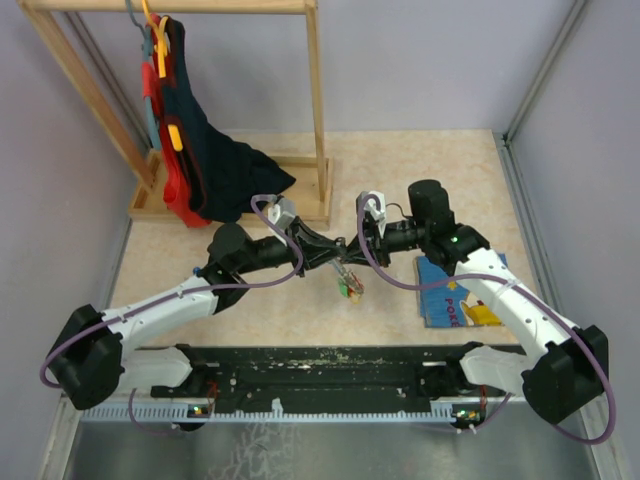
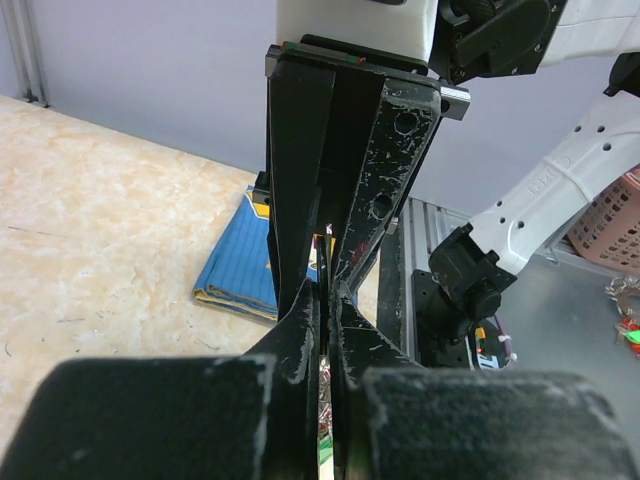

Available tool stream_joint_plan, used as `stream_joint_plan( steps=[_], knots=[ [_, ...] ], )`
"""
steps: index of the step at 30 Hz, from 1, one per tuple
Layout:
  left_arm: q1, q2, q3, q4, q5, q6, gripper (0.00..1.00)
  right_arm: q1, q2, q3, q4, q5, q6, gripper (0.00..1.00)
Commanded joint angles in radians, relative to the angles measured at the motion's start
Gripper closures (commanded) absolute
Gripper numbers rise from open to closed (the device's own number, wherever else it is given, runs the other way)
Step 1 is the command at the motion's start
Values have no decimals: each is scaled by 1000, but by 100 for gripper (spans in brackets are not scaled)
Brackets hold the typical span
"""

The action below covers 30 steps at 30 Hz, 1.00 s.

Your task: Remove the keys from the keyring

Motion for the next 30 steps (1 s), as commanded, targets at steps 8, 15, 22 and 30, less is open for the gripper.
stream_joint_plan(
  steps=[8, 15, 22, 30],
  knots=[
    [3, -13, 35, 80, 12, -11, 100, 17, 1, 11, 22, -23, -12, 100],
    [3, -89, -32, 90, -24, 47, 100, -2, -6, 25, 16, -58, 3, 100],
    [8, -175, -136, 26, -115, 99, 100, -12, -6, 25, 23, -73, 14, 100],
    [12, -164, -150, -31, -131, 128, 100, -12, -3, 21, 32, -77, 22, 100]
  ],
)
